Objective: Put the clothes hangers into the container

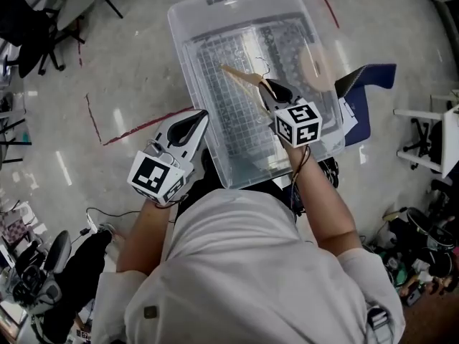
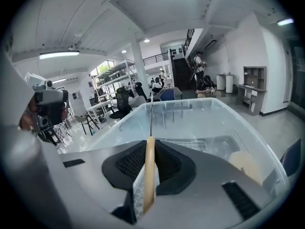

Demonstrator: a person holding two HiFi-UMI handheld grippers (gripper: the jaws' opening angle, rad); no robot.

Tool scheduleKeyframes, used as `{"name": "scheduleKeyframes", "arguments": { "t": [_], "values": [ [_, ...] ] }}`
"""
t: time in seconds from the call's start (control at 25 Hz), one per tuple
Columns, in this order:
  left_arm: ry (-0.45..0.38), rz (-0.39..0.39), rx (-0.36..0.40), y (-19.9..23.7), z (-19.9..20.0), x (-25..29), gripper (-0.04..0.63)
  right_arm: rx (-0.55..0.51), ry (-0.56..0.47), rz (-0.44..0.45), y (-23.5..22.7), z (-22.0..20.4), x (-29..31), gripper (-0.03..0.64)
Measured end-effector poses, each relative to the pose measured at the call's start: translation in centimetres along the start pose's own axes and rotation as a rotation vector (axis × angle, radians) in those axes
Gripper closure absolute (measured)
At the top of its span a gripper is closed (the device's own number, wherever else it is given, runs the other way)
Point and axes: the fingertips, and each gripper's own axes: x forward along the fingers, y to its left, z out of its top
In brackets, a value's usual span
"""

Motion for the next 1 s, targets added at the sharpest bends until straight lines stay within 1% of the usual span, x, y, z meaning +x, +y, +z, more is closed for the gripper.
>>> {"name": "scheduleKeyframes", "arguments": {
  "t": [0.12, 0.24, 0.44, 0.64, 0.84, 1.0],
  "values": [
    [0.009, 0.009, -0.01, 0.1, -0.4, 0.6, 0.58, 0.001, -0.003, 0.018, -0.3, -0.2, 1.4, 0.551],
    [0.022, 0.026, -0.026, 0.6, -0.8, 0.8, 0.58, 0.019, 0.017, 0.032, -0.5, -1.2, 2.8, 0.551],
    [0.032, 0.04, -0.034, 1.4, -1.4, 1.4, 0.58, 0.07, 0.053, 0.06, -1.1, -3.1, 4.9, 0.551],
    [0.037, 0.071, -0.066, 2.1, -1.8, 1.9, 0.58, 0.13, 0.058, 0.093, -1.7, -5.4, 7.0, 0.551],
    [0.043, 0.084, -0.084, 2.3, -2.5, 2.2, 0.58, 0.183, 0.071, 0.122, -1.7, -7.5, 8.2, 0.551],
    [0.049, 0.091, -0.098, 2.5, -3.2, 2.5, 0.58, 0.232, 0.093, 0.125, -2.3, -9.2, 9.2, 0.551]
  ]
}}
